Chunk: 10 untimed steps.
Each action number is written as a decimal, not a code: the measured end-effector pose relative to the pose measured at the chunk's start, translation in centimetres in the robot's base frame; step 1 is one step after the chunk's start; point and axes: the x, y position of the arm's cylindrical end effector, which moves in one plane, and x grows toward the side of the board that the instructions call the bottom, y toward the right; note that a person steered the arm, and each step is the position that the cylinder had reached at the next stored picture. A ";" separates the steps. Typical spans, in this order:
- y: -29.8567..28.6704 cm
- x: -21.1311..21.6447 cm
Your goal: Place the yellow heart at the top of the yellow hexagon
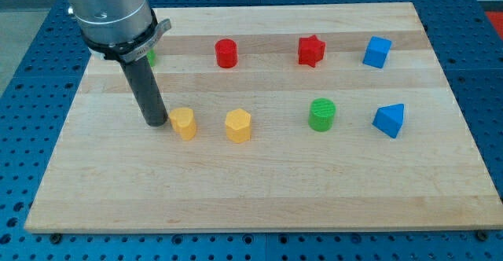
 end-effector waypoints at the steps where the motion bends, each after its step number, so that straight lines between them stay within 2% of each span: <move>1: 0.4 5.1; 2: 1.7 4.6; 3: 2.2 -0.6; 4: 5.4 -5.1; 7: 4.5 -2.1; 9: 0.1 2.4; 10: 2.0 4.2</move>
